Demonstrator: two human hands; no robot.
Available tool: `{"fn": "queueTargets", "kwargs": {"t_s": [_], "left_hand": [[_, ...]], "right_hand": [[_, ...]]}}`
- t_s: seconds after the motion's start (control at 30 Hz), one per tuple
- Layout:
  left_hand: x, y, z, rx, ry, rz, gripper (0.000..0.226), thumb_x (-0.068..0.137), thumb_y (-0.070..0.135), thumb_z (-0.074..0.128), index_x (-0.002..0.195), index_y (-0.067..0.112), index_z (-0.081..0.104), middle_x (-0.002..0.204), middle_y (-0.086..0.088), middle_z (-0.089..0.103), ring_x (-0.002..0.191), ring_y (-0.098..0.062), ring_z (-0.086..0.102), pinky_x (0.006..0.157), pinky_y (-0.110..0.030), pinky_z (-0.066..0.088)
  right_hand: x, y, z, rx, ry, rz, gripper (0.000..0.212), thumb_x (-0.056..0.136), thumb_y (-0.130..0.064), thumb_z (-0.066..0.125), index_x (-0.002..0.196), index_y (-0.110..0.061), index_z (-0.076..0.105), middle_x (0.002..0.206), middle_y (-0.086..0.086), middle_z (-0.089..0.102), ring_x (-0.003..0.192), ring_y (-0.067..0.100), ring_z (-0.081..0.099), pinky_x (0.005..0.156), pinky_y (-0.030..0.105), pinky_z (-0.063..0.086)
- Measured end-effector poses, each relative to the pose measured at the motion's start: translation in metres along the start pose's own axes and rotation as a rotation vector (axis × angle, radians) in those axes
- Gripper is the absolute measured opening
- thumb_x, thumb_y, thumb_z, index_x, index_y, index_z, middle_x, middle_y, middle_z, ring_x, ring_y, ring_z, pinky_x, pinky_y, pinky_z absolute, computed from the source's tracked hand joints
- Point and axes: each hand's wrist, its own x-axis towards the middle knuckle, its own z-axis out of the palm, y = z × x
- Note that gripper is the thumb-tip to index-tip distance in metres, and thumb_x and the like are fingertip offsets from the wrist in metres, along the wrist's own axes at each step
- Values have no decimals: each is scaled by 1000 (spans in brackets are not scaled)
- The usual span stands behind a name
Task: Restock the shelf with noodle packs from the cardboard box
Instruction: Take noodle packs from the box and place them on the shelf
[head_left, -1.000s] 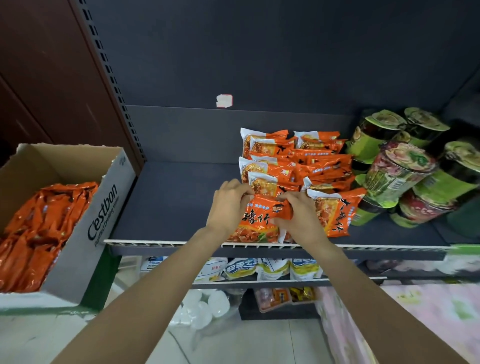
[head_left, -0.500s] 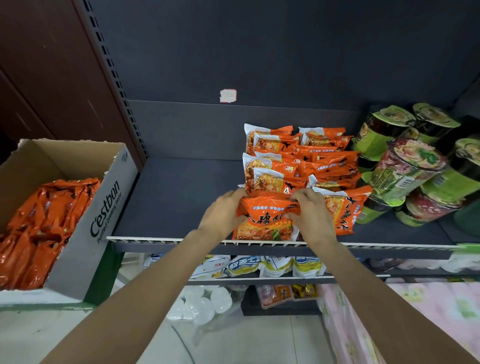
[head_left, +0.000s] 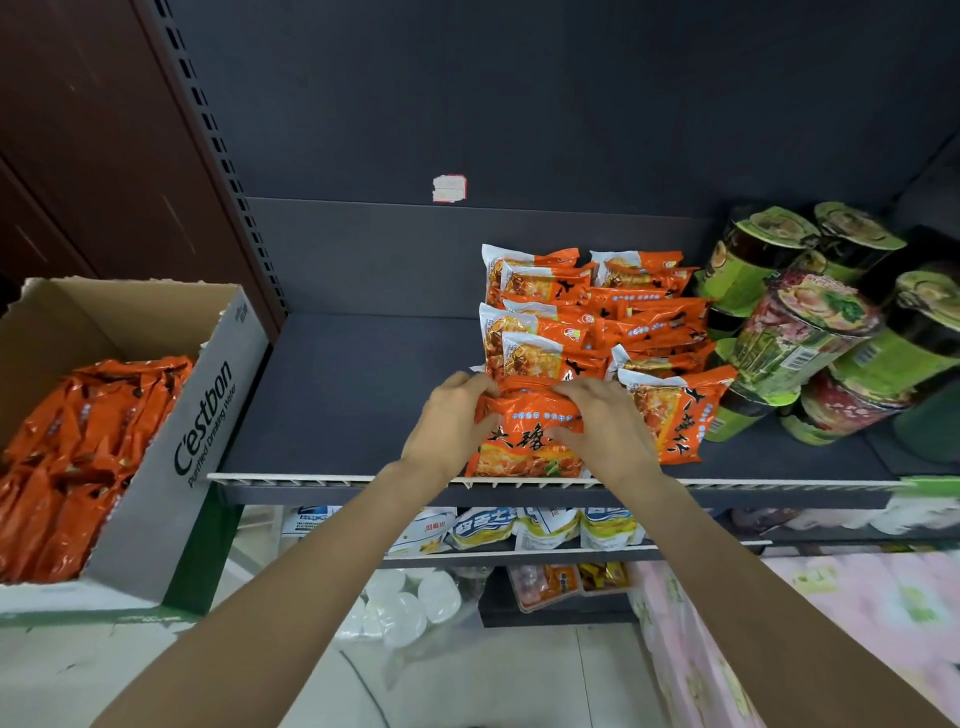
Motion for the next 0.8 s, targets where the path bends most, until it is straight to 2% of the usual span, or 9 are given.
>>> {"fn": "queueTargets", "kwargs": {"t_s": [0.1, 0.23, 0.33, 0.43, 0.53, 0.6, 0.8], "left_hand": [[3, 6, 6, -36, -7, 1, 23, 87, 12, 65, 109, 14, 61, 106, -4, 54, 85, -13, 53, 75, -19, 46], [8, 7, 5, -63, -67, 6, 29, 85, 12, 67, 113, 15, 58, 112, -4, 59, 92, -14, 57, 80, -22, 50], [7, 6, -1, -66, -61, 25, 34, 87, 22, 65, 119, 19, 54, 116, -1, 56, 101, -15, 57, 85, -28, 51], [4, 5, -3, 132, -15, 127, 36, 94, 30, 52, 130, 22, 51, 131, 3, 47, 115, -16, 47, 95, -34, 45], [4, 3, -3, 349, -115, 195, 42, 99, 33, 41, 141, 27, 39, 148, 6, 36, 133, -16, 34, 107, -37, 31], [4, 3, -4, 410, -166, 181, 44, 100, 32, 39, 144, 28, 33, 149, 5, 35, 137, -16, 30, 109, -36, 28], [9, 7, 1, 521, -198, 145, 45, 101, 29, 36, 146, 26, 29, 151, 3, 32, 137, -19, 29, 108, -39, 28]], "right_hand": [[2, -1, -1, 35, -24, -1, 59, 82, -31, 70, 136, -18, 48, 135, 2, 50, 127, 21, 39, 109, 34, 31], [4, -1, -5, 45, -86, -19, 61, 83, -29, 69, 139, -19, 44, 142, 2, 44, 133, 20, 34, 110, 33, 27], [-2, 1, -3, 51, 6, 6, 57, 85, -23, 68, 137, -21, 46, 144, 3, 36, 136, 20, 27, 111, 34, 29], [-9, 3, 1, 42, 91, 30, 48, 85, -21, 68, 130, -19, 52, 131, 4, 42, 127, 20, 35, 101, 32, 40], [-9, 5, 4, -63, 99, 33, 38, 86, -21, 67, 123, -17, 58, 122, 3, 48, 117, 21, 44, 93, 33, 45], [-7, 3, 4, -115, 104, 43, 37, 87, -19, 65, 124, -19, 59, 121, 3, 51, 117, 21, 45, 95, 36, 42], [-3, -1, 7, -212, 76, 57, 45, 88, -7, 60, 130, -20, 53, 125, 3, 51, 122, 22, 42, 99, 36, 38]]}}
